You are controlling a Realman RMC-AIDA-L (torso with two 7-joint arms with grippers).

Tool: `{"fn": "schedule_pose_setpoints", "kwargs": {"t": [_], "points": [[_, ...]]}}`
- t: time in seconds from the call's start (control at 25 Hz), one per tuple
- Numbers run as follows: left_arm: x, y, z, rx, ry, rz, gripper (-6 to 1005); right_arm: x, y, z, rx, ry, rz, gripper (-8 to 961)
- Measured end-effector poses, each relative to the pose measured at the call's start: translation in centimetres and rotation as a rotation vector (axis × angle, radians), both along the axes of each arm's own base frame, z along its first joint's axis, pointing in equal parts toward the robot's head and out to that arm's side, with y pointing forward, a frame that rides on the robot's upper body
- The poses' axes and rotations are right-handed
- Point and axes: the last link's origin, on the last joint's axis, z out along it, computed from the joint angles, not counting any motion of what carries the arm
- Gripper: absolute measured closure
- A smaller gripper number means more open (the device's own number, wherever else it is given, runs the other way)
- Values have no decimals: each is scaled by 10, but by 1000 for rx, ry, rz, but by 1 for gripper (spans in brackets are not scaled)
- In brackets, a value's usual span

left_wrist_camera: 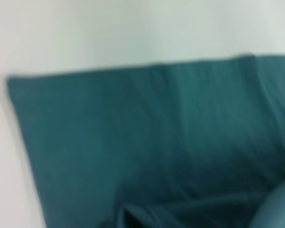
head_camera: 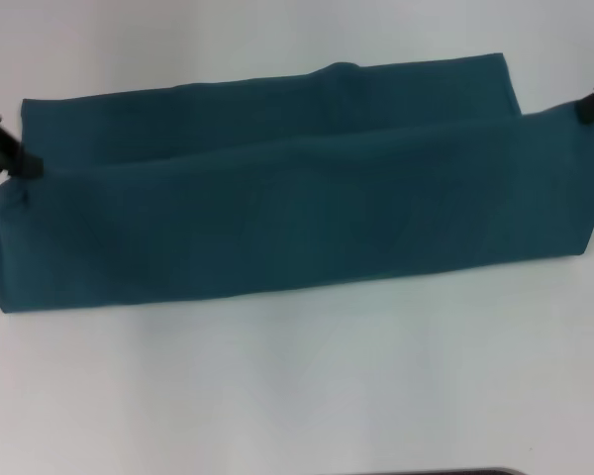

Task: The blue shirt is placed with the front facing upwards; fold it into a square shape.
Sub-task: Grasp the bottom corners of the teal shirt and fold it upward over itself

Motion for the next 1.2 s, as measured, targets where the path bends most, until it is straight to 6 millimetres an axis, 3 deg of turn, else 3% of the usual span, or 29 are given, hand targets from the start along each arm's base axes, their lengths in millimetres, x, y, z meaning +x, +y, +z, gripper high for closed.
{"fn": "schedule_pose_setpoints", "kwargs": {"t": [0.56, 0.92, 1.2], "points": [[15, 47, -18, 165, 176, 33, 965, 8, 24, 7, 218, -42, -35, 919], [20, 70, -43, 240, 292, 0, 965, -2, 50, -21, 337, -159, 26, 916], [21, 76, -65, 277, 420, -101, 963, -6, 59, -48, 402, -277, 82, 913]]}}
